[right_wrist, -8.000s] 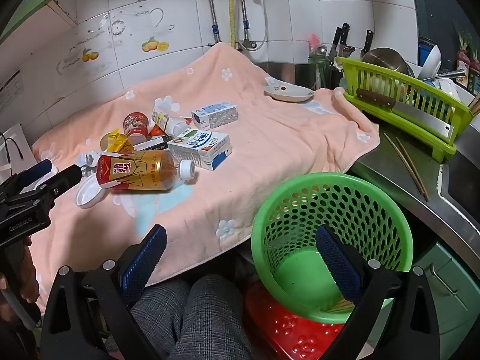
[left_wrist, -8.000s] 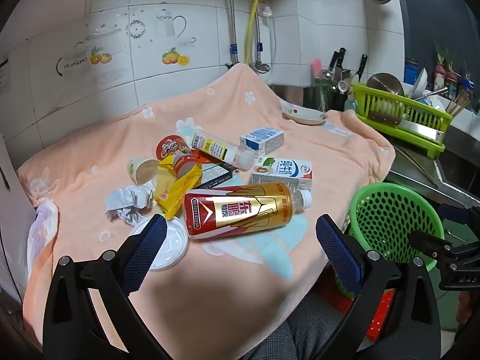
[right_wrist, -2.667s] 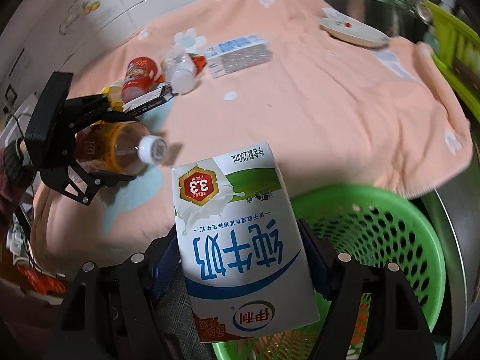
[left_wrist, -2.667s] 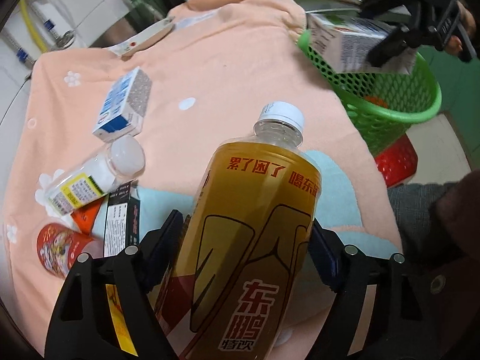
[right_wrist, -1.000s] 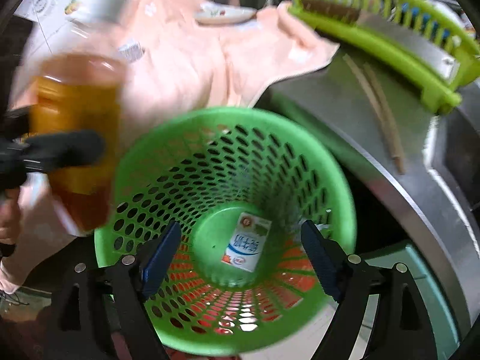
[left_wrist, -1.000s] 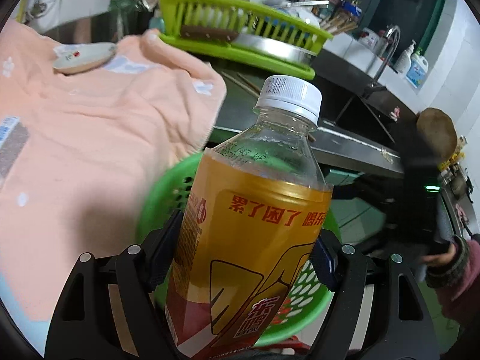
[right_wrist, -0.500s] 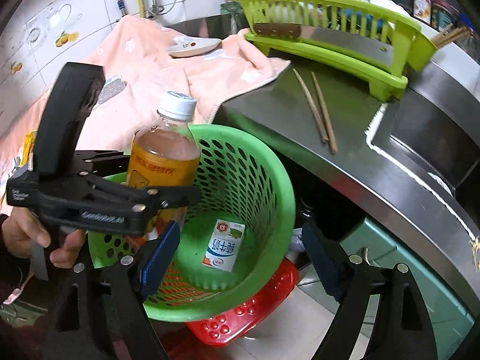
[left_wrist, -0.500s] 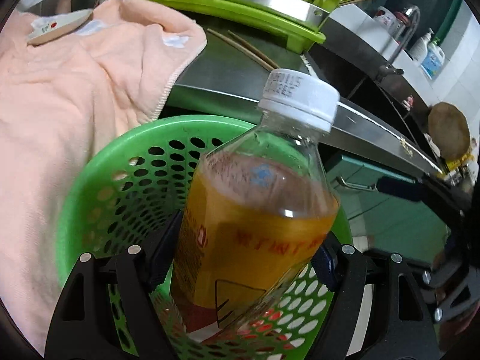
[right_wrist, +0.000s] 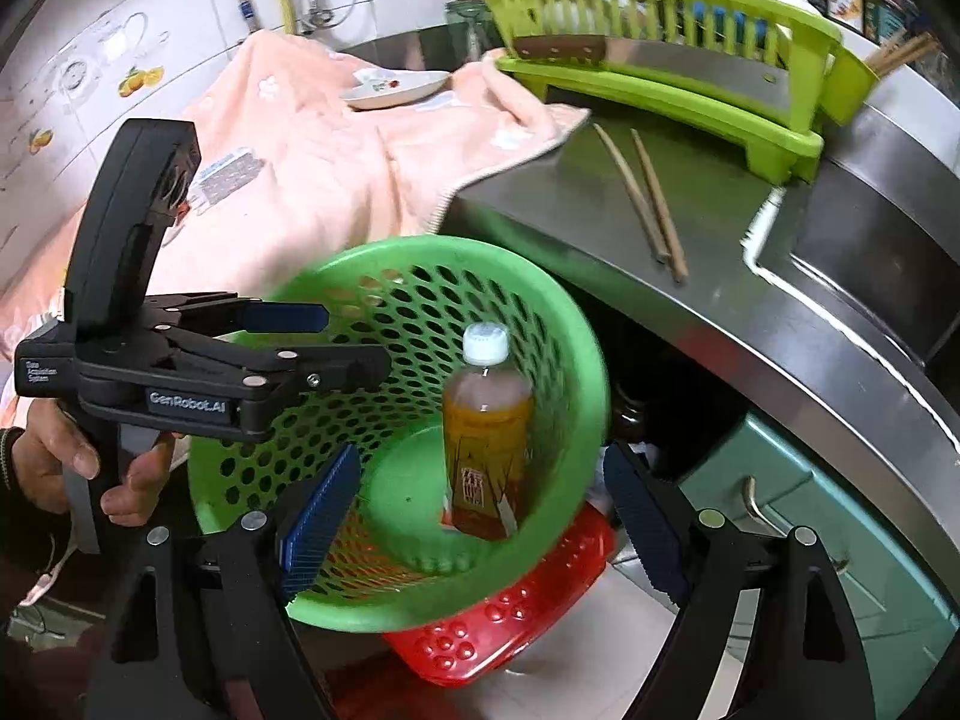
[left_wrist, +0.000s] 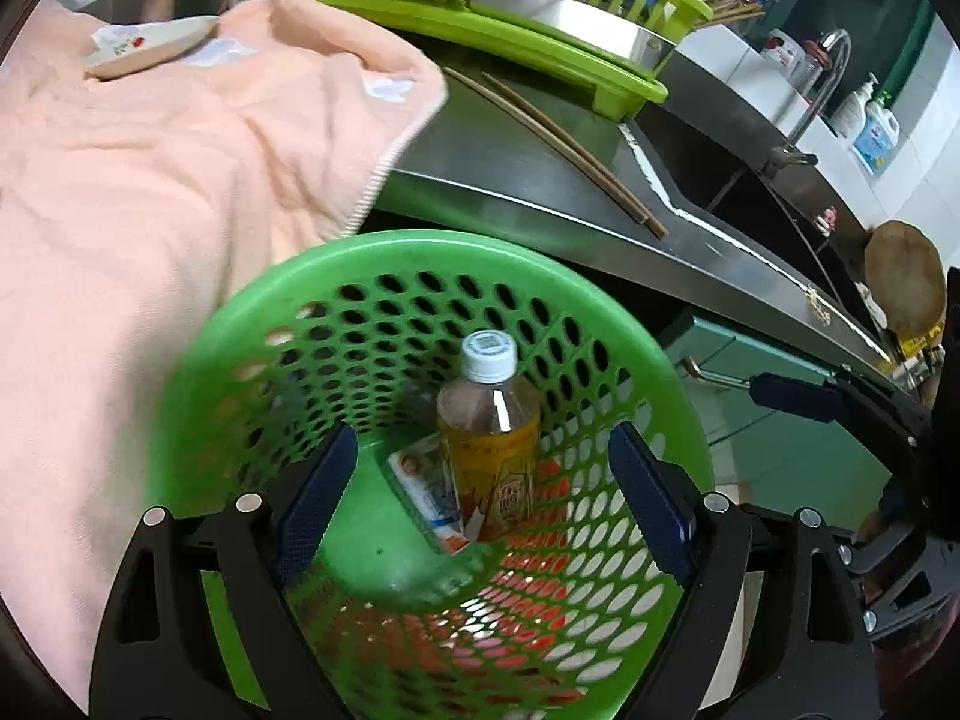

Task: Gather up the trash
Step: 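Grasp the yellow snack wrapper with the right tool while the left tool reaches the white lid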

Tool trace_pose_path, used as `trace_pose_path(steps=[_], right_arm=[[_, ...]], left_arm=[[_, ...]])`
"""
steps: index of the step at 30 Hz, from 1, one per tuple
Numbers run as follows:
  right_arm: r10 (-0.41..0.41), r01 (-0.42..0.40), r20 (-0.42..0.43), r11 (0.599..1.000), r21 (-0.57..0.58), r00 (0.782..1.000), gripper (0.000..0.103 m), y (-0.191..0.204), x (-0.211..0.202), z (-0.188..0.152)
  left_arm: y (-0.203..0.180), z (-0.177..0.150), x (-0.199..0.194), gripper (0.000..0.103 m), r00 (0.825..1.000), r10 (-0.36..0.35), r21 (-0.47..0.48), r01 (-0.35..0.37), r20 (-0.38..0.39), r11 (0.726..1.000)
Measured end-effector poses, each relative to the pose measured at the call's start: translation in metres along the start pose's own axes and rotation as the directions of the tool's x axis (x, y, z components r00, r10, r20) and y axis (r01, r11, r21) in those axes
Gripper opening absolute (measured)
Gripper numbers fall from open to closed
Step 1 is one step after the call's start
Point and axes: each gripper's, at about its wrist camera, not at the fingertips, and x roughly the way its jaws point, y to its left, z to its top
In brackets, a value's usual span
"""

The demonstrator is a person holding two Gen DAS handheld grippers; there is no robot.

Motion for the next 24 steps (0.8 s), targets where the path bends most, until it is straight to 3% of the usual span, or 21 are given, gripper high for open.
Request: trace_pose_path(steps=[7, 13, 21, 24], right_arm=[[0.046, -0.045, 0.017, 0.997, -0.067, 0.999, 0.083, 0.029, 0.004, 0.018], [0.1, -0.095, 0.028, 0.986, -0.138, 0.995, 0.083, 0.065, 0.009, 0.04], [0.184, -0.176, 0.013, 0.955, -0.237, 0.983, 0.083, 0.126, 0.026, 0.068], [0.221, -0.212, 0.003, 0.941, -0.264, 0.975, 0.083, 0.148, 0.03, 0.078]], left_arm=[[0.024, -0.01, -0.054, 0.085, 0.994, 0.065, -0.045, -0.062, 0.086, 0.997], [0.056, -0.023, -0.104, 0.085, 0.975, 0.176, -0.103, -0.163, 0.135, 0.981], [0.104, -0.054, -0.171, 0.085, 0.923, 0.335, -0.221, -0.293, 0.188, 0.93], [0.123, -0.07, -0.199, 0.085, 0.889, 0.411, -0.268, -0.354, 0.203, 0.896]])
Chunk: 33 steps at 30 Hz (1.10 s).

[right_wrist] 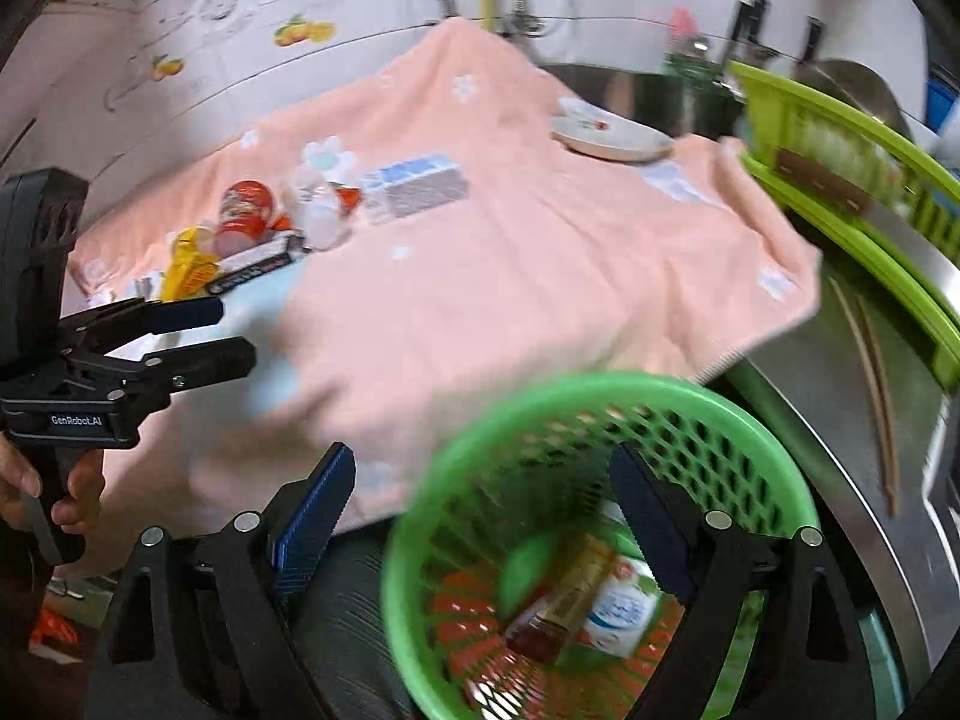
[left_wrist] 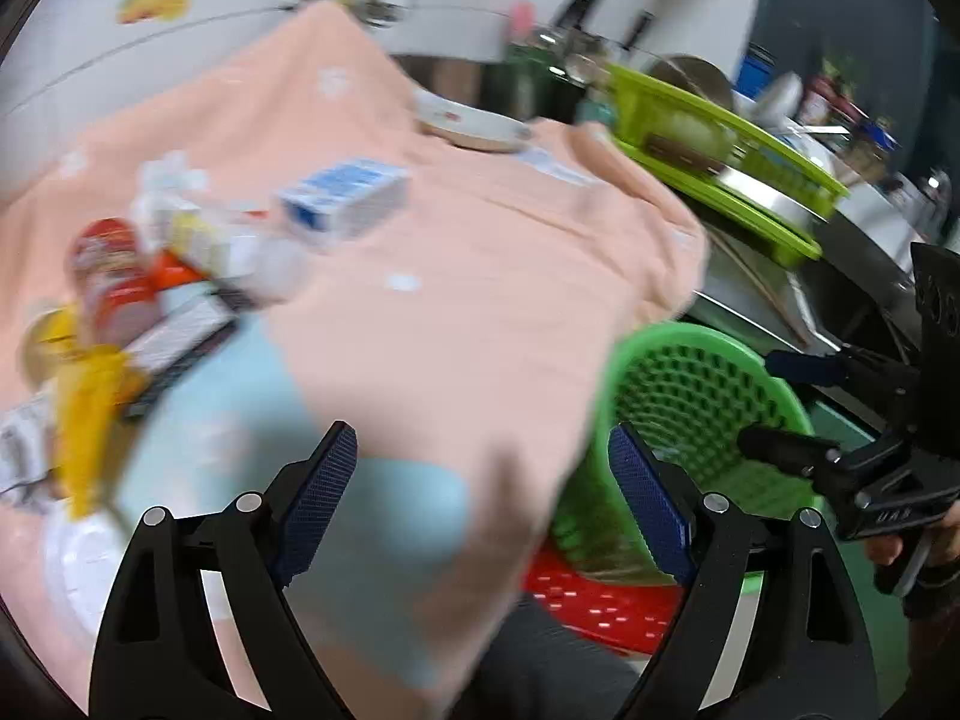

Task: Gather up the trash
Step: 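Grasp the yellow snack wrapper with the right tool while the left tool reaches the white lid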

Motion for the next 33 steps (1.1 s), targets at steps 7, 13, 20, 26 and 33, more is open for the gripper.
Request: trace_pose_path(steps=[7, 13, 20, 26, 33], right_arm=[[0.097, -0.098, -0.012, 0.994, -0.054, 0.995, 0.083, 0.044, 0.02, 0.026], [0.186, -0.188, -0.034, 0.978, -0.089, 0.982, 0.083, 0.087, 0.042, 0.046], [0.276, -0.28, -0.05, 0.953, -0.114, 0.96, 0.081, 0.137, 0.061, 0.065], [0.338, -0.344, -0.067, 0.932, -0.111, 0.939, 0.079, 0.171, 0.078, 0.081], [0.412, -0.416, -0.085, 0.909, -0.021, 0.907, 0.076, 0.196, 0.104, 0.101]], left_arm=[[0.062, -0.019, -0.043, 0.085, 0.99, 0.133, -0.084, -0.128, 0.049, 0.988], [0.108, -0.038, -0.069, 0.085, 0.975, 0.214, -0.181, -0.201, 0.055, 0.963], [0.15, -0.059, -0.088, 0.085, 0.961, 0.271, -0.267, -0.25, 0.045, 0.931], [0.166, -0.073, -0.092, 0.085, 0.958, 0.285, -0.304, -0.263, 0.03, 0.916], [0.18, -0.085, -0.097, 0.085, 0.955, 0.296, -0.336, -0.271, 0.023, 0.902]])
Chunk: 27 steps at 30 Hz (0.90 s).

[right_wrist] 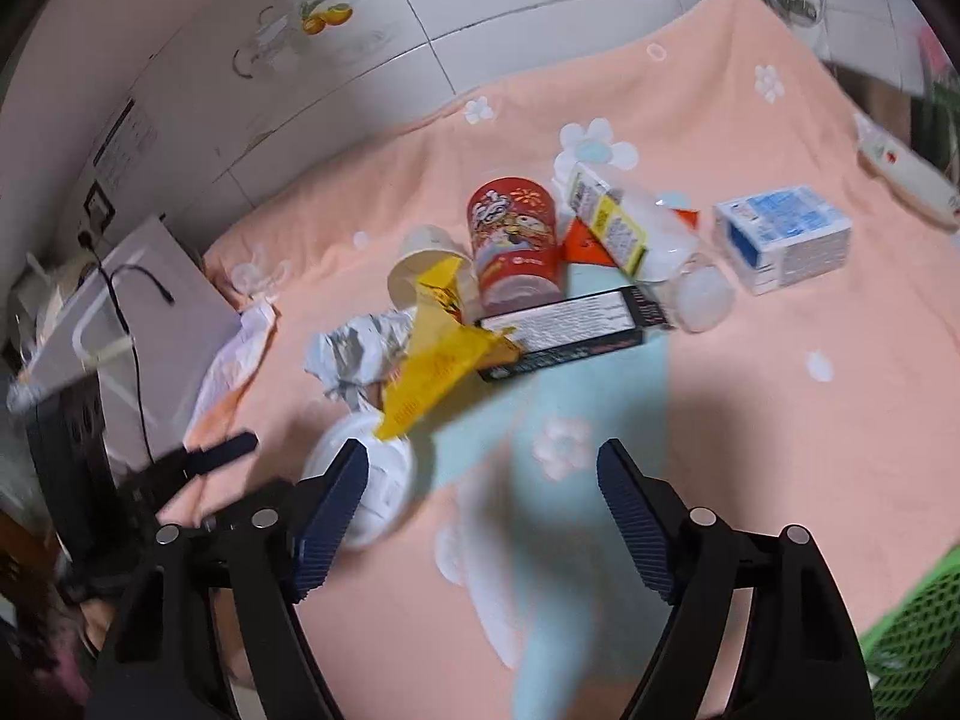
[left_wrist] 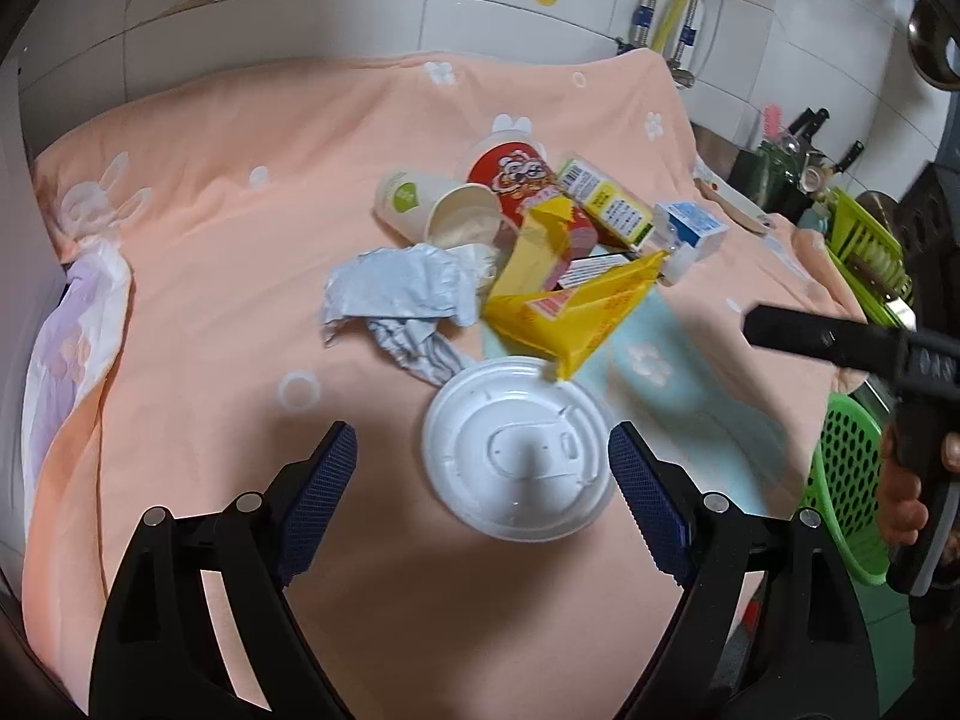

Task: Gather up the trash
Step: 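Grasp the yellow snack wrapper with the right tool while the left tool reaches the white lid, then grasp the white cup lid with the left tool while the right tool lifts the wrapper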

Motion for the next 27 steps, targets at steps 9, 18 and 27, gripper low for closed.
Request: trace_pose_path(steps=[9, 18, 27], right_arm=[[0.079, -0.073, -0.032, 0.986, 0.148, 0.996, 0.067, -0.001, 0.046, 0.018], [0.13, -0.116, -0.036, 0.959, 0.259, 0.991, 0.054, -0.005, 0.077, 0.029], [0.141, -0.132, -0.018, 0.959, 0.252, 0.99, 0.023, -0.009, 0.071, 0.025]], left_arm=[[0.019, -0.002, 0.005, 0.085, 1.0, 0.004, -0.045, -0.004, -0.018, 0.999], [0.024, 0.002, 0.019, 0.079, 0.999, -0.011, -0.041, 0.009, -0.045, 0.999], [0.018, 0.008, 0.036, 0.061, 0.994, -0.052, -0.017, 0.051, -0.092, 0.999]])
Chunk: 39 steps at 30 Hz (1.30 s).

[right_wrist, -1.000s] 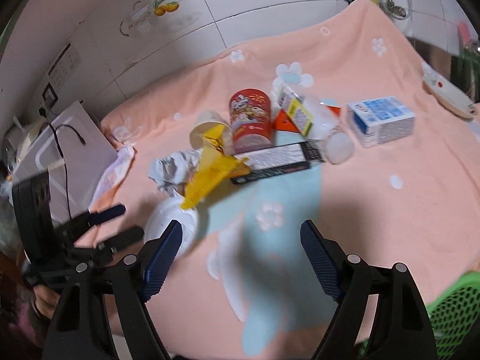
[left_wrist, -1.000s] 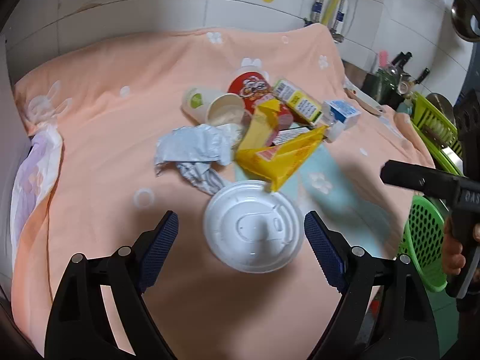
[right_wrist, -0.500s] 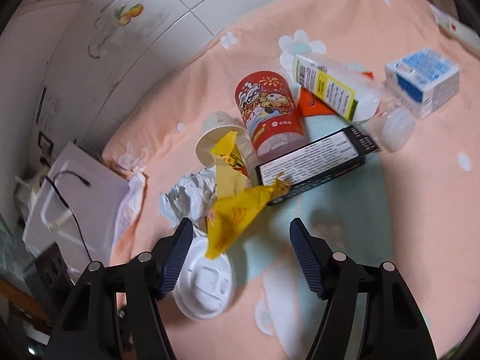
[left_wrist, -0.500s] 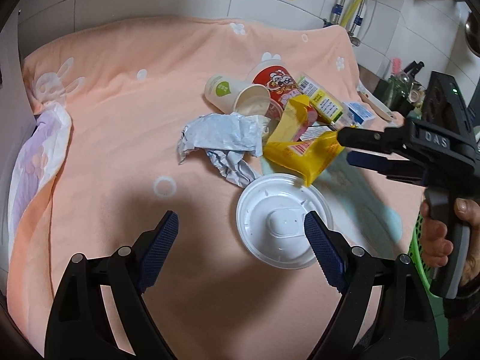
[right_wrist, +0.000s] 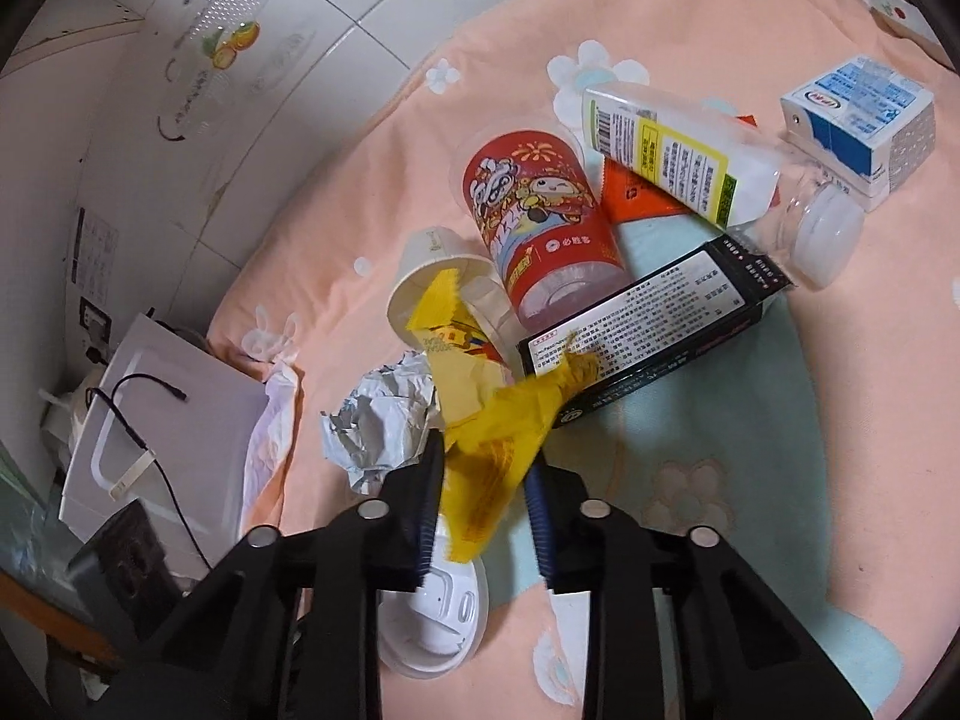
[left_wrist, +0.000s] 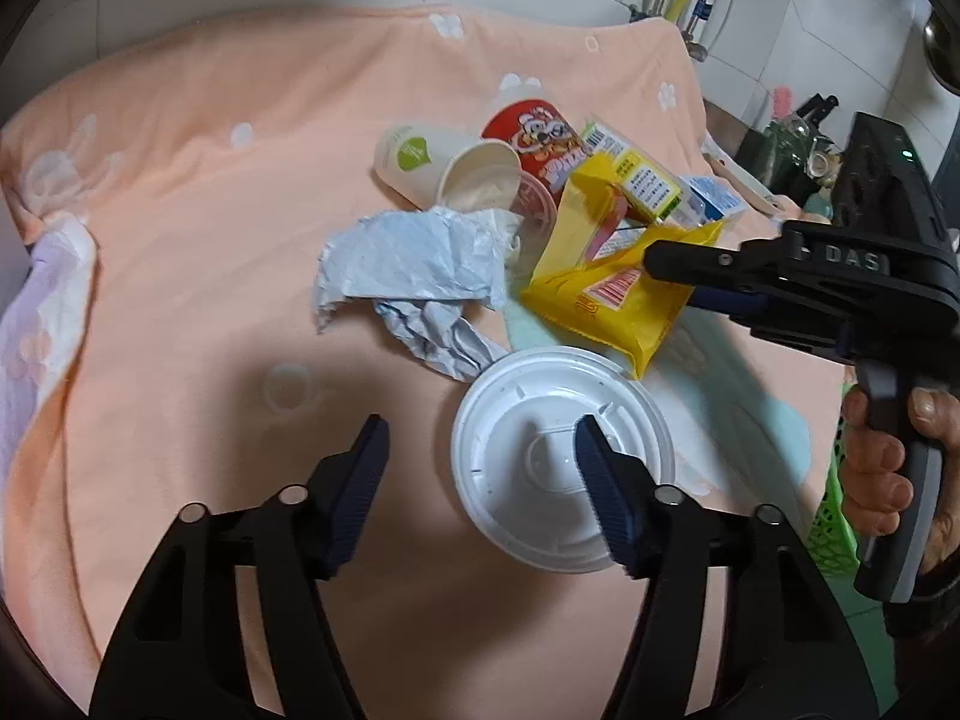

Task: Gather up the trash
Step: 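Grasp the white cup lid with the left tool while the right tool lifts the wrapper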

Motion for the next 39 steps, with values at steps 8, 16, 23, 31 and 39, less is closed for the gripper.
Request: trace_pose_path(steps=[8, 16, 23, 31, 39], right_arm=[[-0.027, 0.031, 0.058, 0.997, -0.074, 0.998, 0.018, 0.003, -0.03, -0.009], [-0.045, 0.057, 0.11, 0.992, -0.112, 0.993, 0.018, -0.006, -0.071, -0.031], [-0.054, 0.067, 0.146, 0.994, -0.089, 0.988, 0.018, -0.021, -0.108, -0.052], [-0.104, 0.12, 0.199, 0.99, -0.069, 0.974, 0.018, -0.04, -0.151, -0.072], [-0.24, 0.25, 0.259, 0.968, -0.003, 0.936, 0.018, -0.08, -0.205, -0.1]], left_arm=[[0.005, -0.003, 0.014, 0.044, 0.999, -0.031, -0.032, 0.03, -0.043, 0.999], [0.007, -0.005, 0.017, 0.028, 0.999, -0.033, -0.049, 0.031, -0.041, 0.998], [0.0, -0.006, 0.015, 0.006, 0.998, -0.059, -0.044, 0.058, -0.033, 0.997], [-0.024, -0.006, 0.001, 0.005, 0.995, -0.103, -0.01, 0.103, -0.007, 0.995], [-0.069, -0.001, -0.01, 0.004, 0.983, -0.183, 0.078, 0.182, 0.003, 0.98]])
